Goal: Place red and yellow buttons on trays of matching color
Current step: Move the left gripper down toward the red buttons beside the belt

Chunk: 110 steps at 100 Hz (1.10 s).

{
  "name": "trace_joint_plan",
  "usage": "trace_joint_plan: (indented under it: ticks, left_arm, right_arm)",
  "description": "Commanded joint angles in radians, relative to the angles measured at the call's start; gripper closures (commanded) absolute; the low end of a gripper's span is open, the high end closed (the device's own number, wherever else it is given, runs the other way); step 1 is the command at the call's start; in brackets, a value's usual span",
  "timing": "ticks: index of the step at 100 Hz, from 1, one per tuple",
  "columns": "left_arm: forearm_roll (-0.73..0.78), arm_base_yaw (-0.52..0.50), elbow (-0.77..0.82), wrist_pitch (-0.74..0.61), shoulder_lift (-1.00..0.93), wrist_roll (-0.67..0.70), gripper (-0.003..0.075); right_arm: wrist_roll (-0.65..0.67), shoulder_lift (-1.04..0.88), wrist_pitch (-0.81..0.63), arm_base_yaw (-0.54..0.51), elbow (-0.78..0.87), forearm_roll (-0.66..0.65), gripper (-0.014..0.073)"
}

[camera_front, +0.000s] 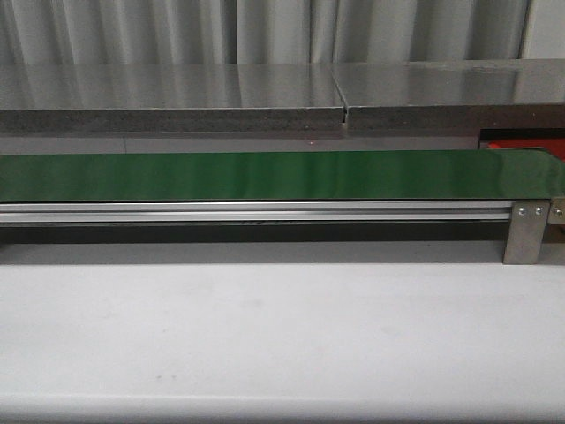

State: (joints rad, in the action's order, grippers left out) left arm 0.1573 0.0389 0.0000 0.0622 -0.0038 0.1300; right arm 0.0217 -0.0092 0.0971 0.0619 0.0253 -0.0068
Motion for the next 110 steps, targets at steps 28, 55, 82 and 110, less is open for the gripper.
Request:
trace_joint_plan:
  ticks: [28,55,82,110]
  left_arm:
    - [0.0,0.008,-0.008,-0.172,-0.039,0.008,0.0739]
    - [0.0,0.008,-0.267,0.051,0.08,0.008,0.0739]
    - [0.0,0.008,-0.586,0.409,0.448,0.008,0.0739]
    - [0.0,0.008,-0.711,0.462,0.745,0.008,0.0739]
  right_arm:
    - [-0.002,-0.014,-0.084,-0.005,-0.017,-0.006,0.0711]
    - [-0.002,-0.014,-0.084,-0.005,-0.017,-0.006,0.0711]
    - [-0.002,-0.014,-0.084,-0.005,-0.017,-0.006,0.0711]
    - [-0.002,-0.014,-0.084,-0.005,-0.017,-0.006,0.0711]
